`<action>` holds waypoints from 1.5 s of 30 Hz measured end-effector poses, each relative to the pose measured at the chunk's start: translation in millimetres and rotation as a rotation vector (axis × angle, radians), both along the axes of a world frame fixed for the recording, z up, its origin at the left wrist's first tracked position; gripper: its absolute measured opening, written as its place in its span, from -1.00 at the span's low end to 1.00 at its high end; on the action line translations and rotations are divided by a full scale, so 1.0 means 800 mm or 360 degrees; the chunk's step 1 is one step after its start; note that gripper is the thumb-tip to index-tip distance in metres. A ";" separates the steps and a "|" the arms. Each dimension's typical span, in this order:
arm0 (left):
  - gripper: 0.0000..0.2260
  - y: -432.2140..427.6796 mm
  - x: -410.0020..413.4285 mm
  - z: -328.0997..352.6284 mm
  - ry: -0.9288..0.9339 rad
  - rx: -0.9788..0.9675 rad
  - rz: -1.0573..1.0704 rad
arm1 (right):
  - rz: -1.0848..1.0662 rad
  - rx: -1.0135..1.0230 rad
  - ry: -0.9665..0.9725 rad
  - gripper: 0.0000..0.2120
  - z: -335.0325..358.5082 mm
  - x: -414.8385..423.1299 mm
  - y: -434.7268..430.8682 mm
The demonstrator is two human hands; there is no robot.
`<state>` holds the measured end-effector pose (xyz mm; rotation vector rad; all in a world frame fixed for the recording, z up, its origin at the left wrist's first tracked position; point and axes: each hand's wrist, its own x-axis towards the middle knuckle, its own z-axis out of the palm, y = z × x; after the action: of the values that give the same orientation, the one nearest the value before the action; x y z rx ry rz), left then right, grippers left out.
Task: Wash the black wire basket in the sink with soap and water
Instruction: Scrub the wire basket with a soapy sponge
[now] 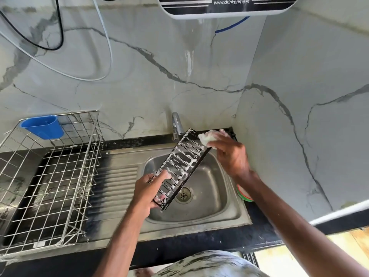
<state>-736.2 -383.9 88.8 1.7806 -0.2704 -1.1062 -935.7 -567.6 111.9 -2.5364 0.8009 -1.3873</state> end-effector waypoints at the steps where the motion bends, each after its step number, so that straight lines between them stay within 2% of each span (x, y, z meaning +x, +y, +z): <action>1: -0.69 0.003 0.001 -0.003 -0.0023 -0.0001 -0.0009 | -0.0033 0.0138 -0.0004 -0.64 0.007 0.002 -0.002; 5: -0.67 0.015 0.011 -0.018 -0.0132 0.0015 -0.0074 | 0.0036 0.0847 -0.0011 -0.63 0.035 0.009 0.011; 9: -0.72 0.025 0.024 -0.033 -0.0197 0.0030 -0.0099 | 0.0221 0.1372 0.0143 -0.60 0.035 0.014 -0.004; 13: -0.76 0.033 0.033 -0.038 -0.0184 -0.0014 -0.0183 | 0.0377 0.1778 0.0044 -0.74 0.044 0.023 -0.006; 15: -0.70 0.037 0.035 -0.039 -0.0166 -0.0067 -0.0238 | 0.0400 0.1918 0.0003 -0.76 0.051 0.028 -0.004; 18: -0.46 0.042 0.033 -0.046 -0.0137 -0.0153 -0.0279 | 0.0382 0.1947 -0.0007 -0.75 0.056 0.036 0.003; 21: -0.30 0.043 0.024 -0.058 -0.0114 -0.0162 -0.0211 | 0.0392 0.2013 -0.0114 -0.77 0.059 0.045 0.011; 24: -0.26 0.042 0.013 -0.067 -0.0154 -0.0053 -0.0133 | 0.0365 0.2025 -0.0062 -0.71 0.051 0.054 0.012; 27: -0.32 0.028 -0.001 -0.057 -0.0128 -0.0080 -0.0066 | 0.0283 0.1987 -0.0021 -0.66 0.045 0.061 0.020; 30: -0.04 0.002 -0.013 -0.037 -0.0074 -0.0093 -0.0153 | 0.0269 0.1973 -0.0046 -0.64 0.043 0.063 0.035; 33: 0.10 -0.020 -0.021 -0.015 0.0008 -0.0052 -0.0387 | 0.0296 0.1934 -0.0004 -0.63 0.038 0.062 0.043; 38: 0.09 -0.039 -0.011 -0.003 0.0040 0.0025 -0.0607 | 0.0365 0.1731 0.0172 -0.60 0.053 0.058 0.048; 42: 0.24 -0.039 0.003 -0.001 0.0397 0.0003 -0.0764 | 0.0494 0.1688 0.0261 -0.61 0.067 0.052 0.052; 43: 0.22 -0.038 0.004 -0.004 0.0490 -0.0023 -0.0770 | 0.0515 0.1687 0.0281 -0.61 0.067 0.052 0.052; 45: 0.01 -0.034 0.000 -0.009 0.0577 -0.0076 -0.0722 | 0.0527 0.1660 0.0298 -0.66 0.064 0.053 0.054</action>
<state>-736.5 -411.2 81.3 1.4747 -0.4885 -1.7030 -893.3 -524.0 163.3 -1.8279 0.7854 -0.4159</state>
